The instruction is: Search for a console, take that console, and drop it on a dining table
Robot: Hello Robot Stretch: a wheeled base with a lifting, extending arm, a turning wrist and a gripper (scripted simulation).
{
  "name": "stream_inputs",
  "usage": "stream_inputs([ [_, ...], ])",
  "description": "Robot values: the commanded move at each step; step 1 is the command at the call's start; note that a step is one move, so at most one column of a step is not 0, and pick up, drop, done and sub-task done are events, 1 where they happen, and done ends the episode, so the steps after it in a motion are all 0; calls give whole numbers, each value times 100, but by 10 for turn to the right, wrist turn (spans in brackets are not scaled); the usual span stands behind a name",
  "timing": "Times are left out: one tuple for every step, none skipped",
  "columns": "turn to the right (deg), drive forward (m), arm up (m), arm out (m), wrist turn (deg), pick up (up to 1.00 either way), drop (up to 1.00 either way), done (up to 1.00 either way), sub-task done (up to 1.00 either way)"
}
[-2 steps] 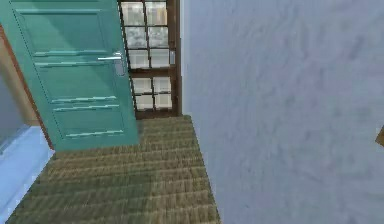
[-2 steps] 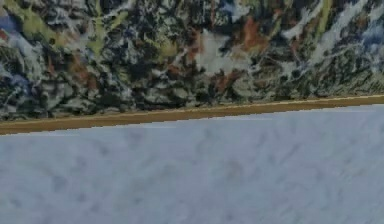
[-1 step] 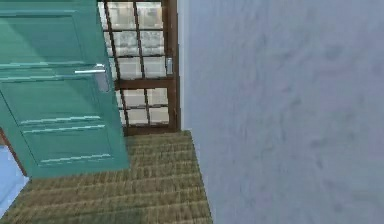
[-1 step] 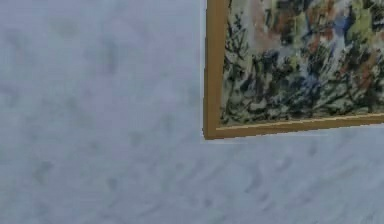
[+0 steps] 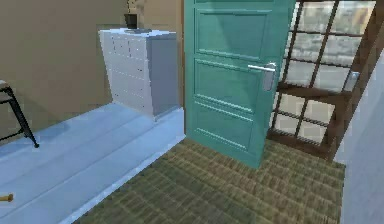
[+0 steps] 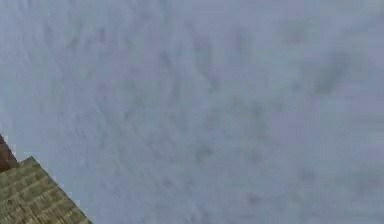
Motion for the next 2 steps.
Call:
stream_inputs([
  [-240, 0, 0, 0, 0, 0, 0, 0, 0],
  [0, 35, 0, 0, 0, 0, 0, 0, 0],
])
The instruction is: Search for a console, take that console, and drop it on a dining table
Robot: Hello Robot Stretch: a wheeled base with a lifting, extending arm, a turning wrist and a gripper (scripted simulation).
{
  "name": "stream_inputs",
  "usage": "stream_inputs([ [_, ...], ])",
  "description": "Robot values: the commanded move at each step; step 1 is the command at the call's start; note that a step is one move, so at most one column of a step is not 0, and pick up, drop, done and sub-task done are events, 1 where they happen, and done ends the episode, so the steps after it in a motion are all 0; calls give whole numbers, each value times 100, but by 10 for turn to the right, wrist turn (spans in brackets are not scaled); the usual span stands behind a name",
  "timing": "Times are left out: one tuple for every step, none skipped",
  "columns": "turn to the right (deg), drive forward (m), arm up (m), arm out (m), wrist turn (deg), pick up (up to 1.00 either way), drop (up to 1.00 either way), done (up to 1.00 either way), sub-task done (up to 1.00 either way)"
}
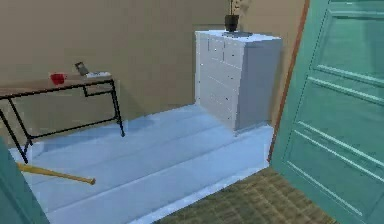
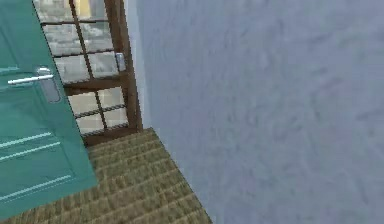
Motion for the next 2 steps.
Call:
stream_inputs([
  [-210, 0, 0, 0, 0, 0, 0, 0, 0],
  [0, 100, 0, 0, 0, 0, 0, 0, 0],
])
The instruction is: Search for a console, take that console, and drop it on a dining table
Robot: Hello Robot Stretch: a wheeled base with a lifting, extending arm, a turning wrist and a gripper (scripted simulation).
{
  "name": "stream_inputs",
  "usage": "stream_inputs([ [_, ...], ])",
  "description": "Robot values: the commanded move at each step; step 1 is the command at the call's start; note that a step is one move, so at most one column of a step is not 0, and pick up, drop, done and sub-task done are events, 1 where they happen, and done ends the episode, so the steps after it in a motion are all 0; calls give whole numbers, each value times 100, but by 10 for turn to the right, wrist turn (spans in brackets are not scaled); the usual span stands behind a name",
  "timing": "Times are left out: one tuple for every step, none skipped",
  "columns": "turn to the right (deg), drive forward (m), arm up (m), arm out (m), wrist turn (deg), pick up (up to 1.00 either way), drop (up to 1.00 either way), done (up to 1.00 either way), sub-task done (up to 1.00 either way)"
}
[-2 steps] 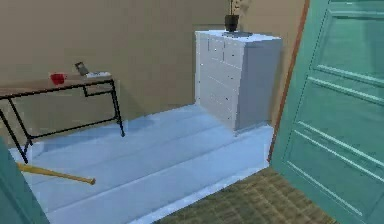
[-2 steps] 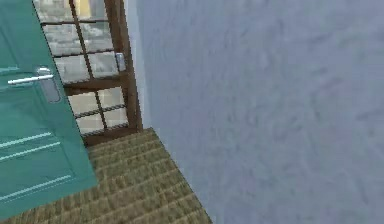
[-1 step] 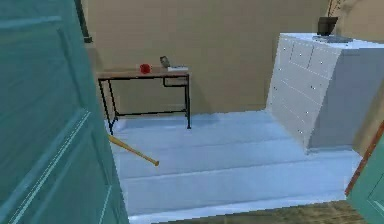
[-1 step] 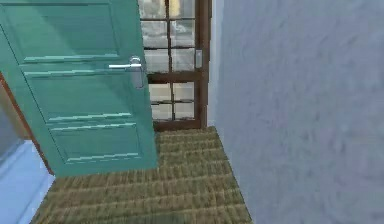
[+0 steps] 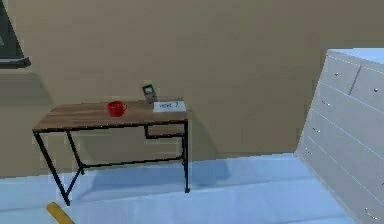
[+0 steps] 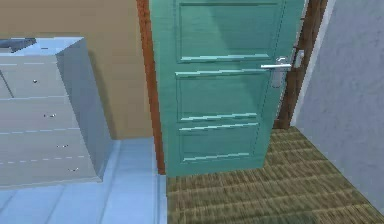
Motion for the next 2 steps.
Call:
stream_inputs([
  [-30, 0, 0, 0, 0, 0, 0, 0, 0],
  [-210, 0, 0, 0, 0, 0, 0, 0, 0],
])
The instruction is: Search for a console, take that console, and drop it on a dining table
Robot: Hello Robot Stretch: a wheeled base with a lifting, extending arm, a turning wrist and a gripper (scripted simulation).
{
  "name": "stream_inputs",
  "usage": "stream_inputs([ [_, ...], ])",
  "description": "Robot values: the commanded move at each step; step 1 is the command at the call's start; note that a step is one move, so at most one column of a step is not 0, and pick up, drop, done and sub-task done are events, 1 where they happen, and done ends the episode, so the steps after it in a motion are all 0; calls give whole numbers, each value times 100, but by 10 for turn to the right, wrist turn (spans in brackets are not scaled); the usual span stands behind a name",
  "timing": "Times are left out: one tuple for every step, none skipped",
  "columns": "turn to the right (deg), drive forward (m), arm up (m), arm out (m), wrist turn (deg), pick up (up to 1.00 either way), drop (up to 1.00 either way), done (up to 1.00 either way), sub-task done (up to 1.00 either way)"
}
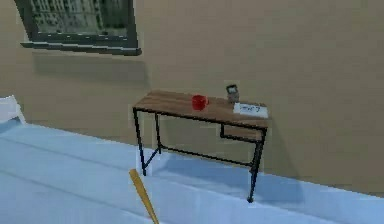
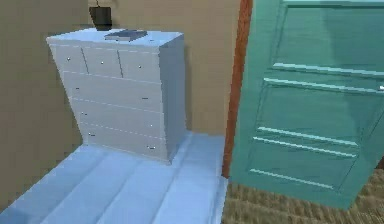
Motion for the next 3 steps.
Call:
stream_inputs([
  [0, 45, 0, 0, 0, 0, 0, 0, 0],
  [450, 0, 0, 0, 0, 0, 0, 0, 0],
  [120, 0, 0, 0, 0, 0, 0, 0, 0],
])
